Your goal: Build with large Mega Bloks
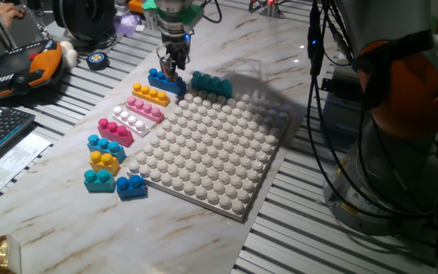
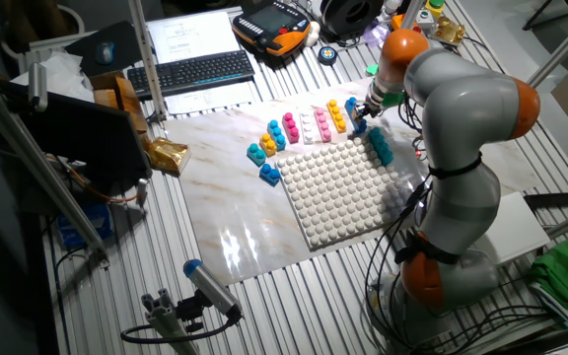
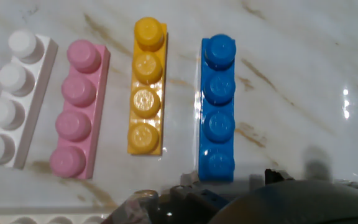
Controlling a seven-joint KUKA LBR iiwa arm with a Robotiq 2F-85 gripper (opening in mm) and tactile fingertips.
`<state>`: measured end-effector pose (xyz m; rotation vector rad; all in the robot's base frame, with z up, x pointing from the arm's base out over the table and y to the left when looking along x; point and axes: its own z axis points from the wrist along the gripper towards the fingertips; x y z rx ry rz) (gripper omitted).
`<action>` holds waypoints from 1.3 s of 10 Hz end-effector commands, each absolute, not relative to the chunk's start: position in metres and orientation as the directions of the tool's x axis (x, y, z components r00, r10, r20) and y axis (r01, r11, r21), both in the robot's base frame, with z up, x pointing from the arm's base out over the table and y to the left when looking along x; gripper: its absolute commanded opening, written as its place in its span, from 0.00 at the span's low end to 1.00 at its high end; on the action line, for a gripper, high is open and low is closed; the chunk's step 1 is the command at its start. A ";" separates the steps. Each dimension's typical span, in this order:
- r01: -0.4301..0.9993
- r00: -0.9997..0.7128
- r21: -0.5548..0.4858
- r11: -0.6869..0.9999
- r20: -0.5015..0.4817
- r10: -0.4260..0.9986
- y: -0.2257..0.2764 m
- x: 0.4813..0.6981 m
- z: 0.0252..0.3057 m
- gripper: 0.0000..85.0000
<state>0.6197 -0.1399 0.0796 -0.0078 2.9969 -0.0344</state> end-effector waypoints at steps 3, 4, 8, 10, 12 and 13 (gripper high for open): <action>0.009 -0.989 -0.024 1.000 -0.150 0.005 -0.136 0.632 0.073 0.65; 0.009 -0.989 -0.023 1.000 -0.150 0.005 -0.136 0.635 0.071 0.65; -0.001 -0.989 -0.021 1.000 -0.146 -0.004 -0.142 0.640 0.065 0.64; -0.001 -0.990 -0.012 1.000 -0.138 -0.002 -0.141 0.640 0.064 0.59; -0.002 -0.991 -0.009 1.000 -0.133 -0.003 -0.140 0.641 0.063 0.56; -0.002 -0.991 -0.008 1.000 -0.133 -0.003 -0.138 0.641 0.061 0.56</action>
